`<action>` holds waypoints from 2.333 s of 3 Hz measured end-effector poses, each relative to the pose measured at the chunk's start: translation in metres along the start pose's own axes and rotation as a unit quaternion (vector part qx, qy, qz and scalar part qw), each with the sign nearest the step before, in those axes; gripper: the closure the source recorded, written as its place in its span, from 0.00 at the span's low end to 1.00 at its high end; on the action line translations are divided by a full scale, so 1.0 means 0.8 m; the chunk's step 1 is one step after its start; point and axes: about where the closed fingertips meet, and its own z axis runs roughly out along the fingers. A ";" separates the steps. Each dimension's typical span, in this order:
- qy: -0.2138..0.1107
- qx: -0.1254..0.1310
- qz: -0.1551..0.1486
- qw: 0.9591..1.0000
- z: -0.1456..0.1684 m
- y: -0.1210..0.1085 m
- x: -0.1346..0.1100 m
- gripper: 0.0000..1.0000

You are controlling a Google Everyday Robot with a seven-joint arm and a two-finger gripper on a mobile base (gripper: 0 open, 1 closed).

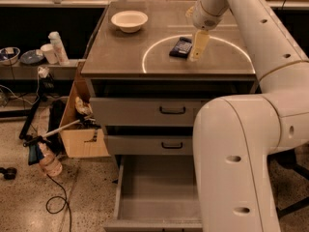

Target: Place rxbar chocolate into bottom drawer

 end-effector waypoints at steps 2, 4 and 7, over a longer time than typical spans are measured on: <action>-0.093 -0.005 -0.085 0.992 0.006 0.012 -0.016 0.00; -0.081 0.014 -0.078 0.994 0.006 -0.002 -0.011 0.00; -0.057 0.006 -0.041 0.997 0.023 -0.005 -0.006 0.00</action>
Offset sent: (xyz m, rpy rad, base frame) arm 0.0167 -0.0014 0.0226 0.1457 -0.0568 0.3540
